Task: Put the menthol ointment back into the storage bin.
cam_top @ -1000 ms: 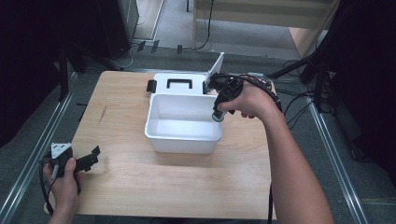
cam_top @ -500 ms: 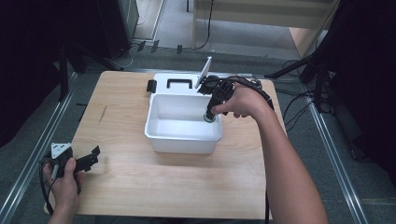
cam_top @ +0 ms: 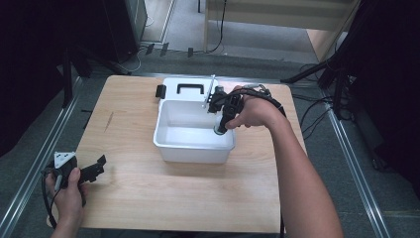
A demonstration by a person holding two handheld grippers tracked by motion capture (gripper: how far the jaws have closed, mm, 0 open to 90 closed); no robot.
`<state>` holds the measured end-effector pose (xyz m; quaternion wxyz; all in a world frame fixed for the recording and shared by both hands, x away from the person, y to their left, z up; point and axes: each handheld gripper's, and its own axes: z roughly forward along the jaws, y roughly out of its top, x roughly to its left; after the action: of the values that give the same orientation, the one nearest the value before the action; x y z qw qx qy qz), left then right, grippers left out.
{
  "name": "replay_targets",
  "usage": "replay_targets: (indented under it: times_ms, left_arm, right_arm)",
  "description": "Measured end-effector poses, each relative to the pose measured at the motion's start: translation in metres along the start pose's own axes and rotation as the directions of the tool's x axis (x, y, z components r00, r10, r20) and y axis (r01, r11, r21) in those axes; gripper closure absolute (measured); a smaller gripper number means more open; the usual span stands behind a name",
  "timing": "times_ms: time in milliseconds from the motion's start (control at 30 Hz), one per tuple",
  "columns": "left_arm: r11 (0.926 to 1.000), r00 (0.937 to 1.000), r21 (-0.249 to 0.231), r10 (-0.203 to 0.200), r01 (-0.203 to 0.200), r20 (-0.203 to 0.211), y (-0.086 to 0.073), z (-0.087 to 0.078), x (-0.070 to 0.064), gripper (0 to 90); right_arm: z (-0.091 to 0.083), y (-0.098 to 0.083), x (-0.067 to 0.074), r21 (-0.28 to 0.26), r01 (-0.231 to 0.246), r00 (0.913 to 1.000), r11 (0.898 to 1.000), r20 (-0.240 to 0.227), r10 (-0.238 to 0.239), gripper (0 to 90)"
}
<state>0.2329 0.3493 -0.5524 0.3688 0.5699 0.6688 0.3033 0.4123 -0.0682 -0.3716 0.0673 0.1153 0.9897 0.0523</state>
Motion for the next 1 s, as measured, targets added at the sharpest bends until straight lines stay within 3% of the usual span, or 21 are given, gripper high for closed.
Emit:
replay_targets:
  times_ms: [267, 633, 1000]
  left_arm:
    - [1.0000, 1.0000, 0.001, 0.001, -0.001, -0.001, 0.000, 0.000, 0.000, 0.0]
    - [0.9999, 0.9998, 0.002, 0.015, -0.015, -0.011, 0.000, 0.000, -0.001, 0.0]
    - [0.9999, 0.9999, 0.001, 0.012, -0.012, -0.012, 0.000, 0.001, -0.002, 0.0]
  right_arm:
    - [0.017, -0.001, 0.001, 0.050, 0.031, 0.9995, 0.998, 0.004, -0.032, 51.4]
    - [0.038, -0.003, 0.003, 0.061, 0.072, 0.9974, 0.996, -0.012, -0.071, 51.4]
    - [0.061, 0.000, 0.012, 0.103, 0.132, 0.9909, 0.986, 0.010, -0.134, 51.4]
